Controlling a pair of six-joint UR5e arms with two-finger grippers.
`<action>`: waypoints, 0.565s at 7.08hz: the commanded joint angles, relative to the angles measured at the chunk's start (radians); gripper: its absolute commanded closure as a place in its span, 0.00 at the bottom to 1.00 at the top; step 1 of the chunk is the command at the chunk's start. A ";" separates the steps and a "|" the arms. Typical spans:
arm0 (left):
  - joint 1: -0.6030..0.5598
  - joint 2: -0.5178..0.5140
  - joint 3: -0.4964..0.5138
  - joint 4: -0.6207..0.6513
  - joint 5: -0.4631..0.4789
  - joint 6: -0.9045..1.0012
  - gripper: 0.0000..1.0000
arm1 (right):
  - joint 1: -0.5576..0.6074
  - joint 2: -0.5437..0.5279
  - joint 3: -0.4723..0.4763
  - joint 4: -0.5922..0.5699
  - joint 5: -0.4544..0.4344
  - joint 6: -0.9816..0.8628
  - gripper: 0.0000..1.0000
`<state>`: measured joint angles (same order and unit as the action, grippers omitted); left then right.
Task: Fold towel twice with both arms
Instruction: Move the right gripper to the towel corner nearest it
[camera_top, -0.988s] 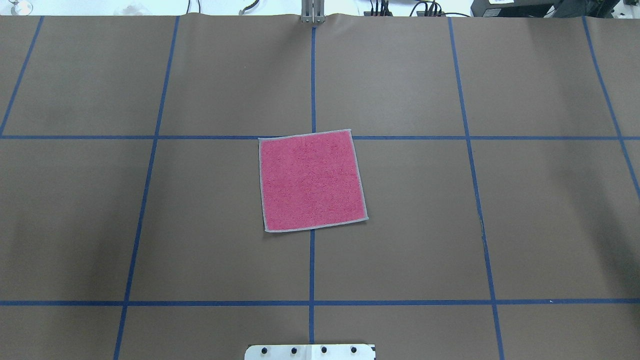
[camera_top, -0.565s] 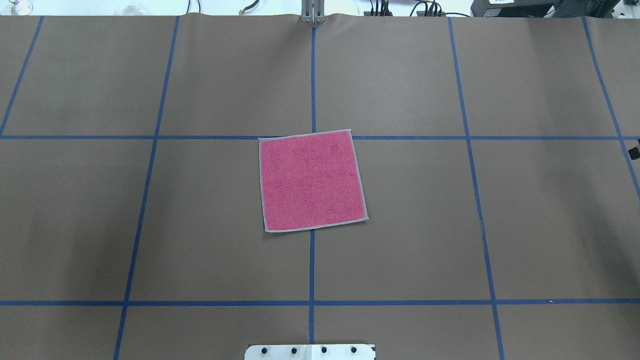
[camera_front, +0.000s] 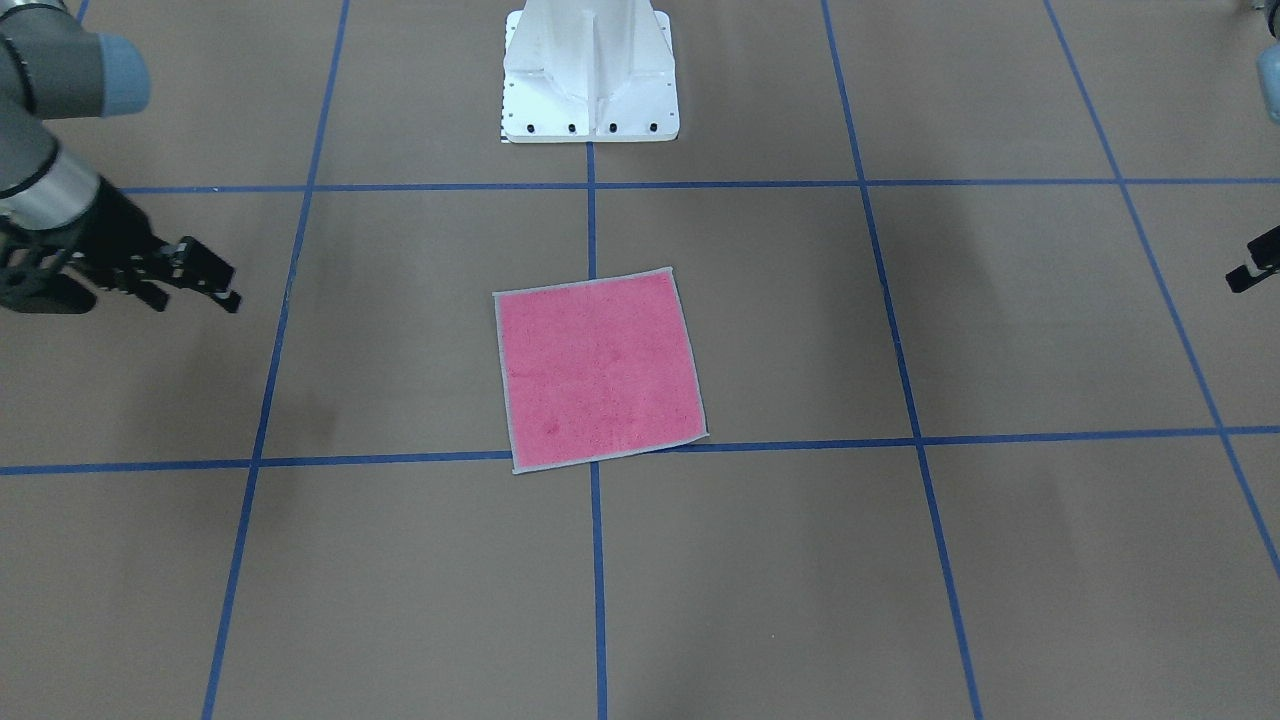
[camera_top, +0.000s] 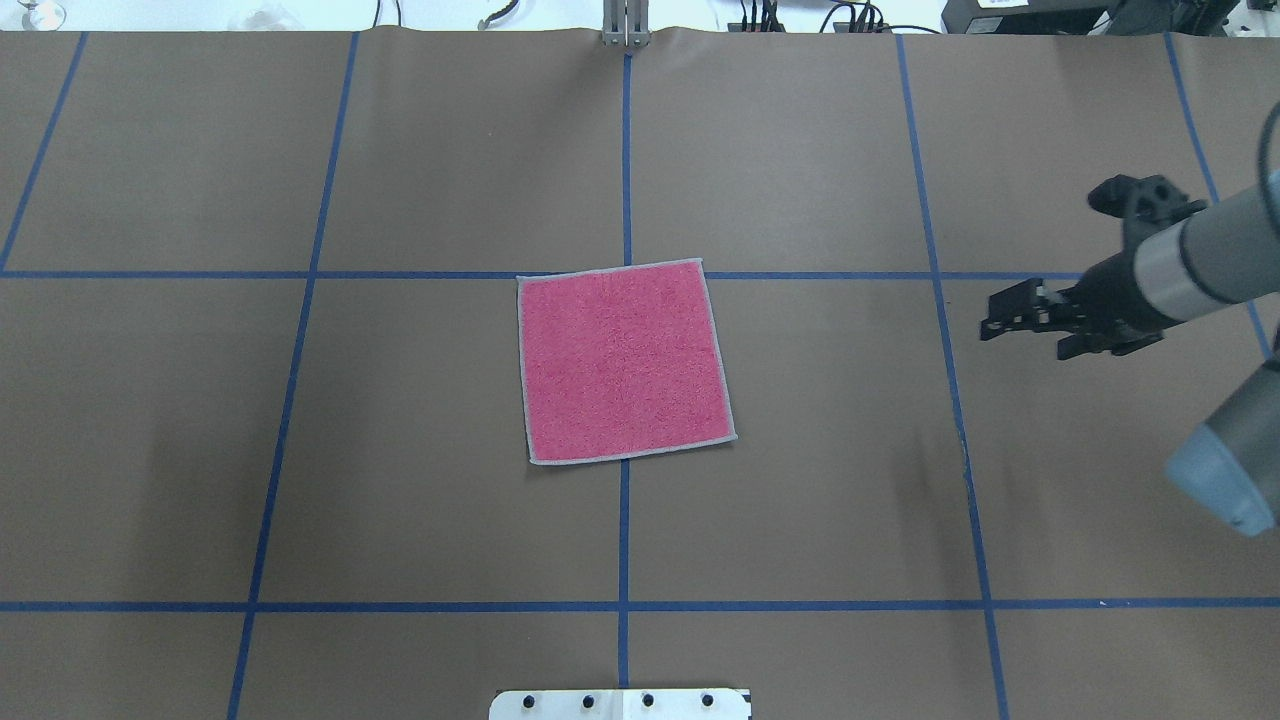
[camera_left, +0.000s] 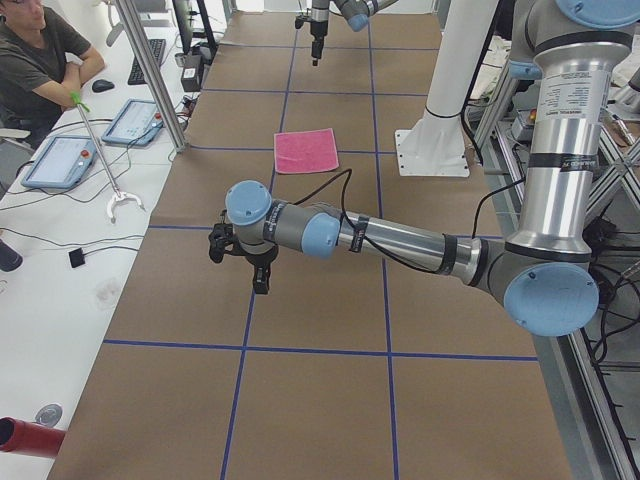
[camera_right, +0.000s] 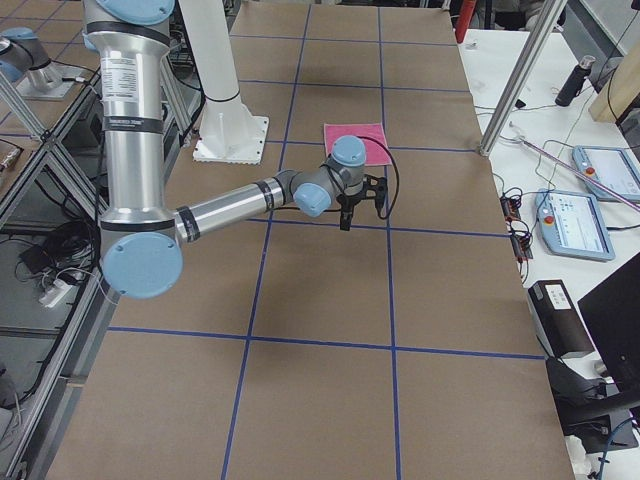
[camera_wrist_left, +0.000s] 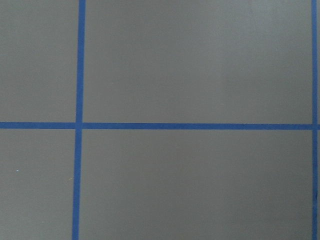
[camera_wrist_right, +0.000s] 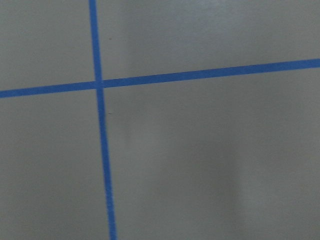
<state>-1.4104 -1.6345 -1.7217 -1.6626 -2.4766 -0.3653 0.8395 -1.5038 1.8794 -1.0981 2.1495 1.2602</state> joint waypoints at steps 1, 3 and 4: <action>0.109 -0.010 -0.001 -0.182 0.002 -0.299 0.00 | -0.220 0.126 0.004 0.026 -0.179 0.296 0.00; 0.172 -0.027 -0.013 -0.253 0.010 -0.455 0.00 | -0.341 0.196 -0.003 0.024 -0.311 0.471 0.00; 0.206 -0.045 -0.028 -0.253 0.011 -0.525 0.00 | -0.390 0.217 -0.006 0.024 -0.368 0.525 0.00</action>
<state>-1.2470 -1.6599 -1.7345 -1.8977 -2.4690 -0.7935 0.5157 -1.3203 1.8769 -1.0738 1.8585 1.6947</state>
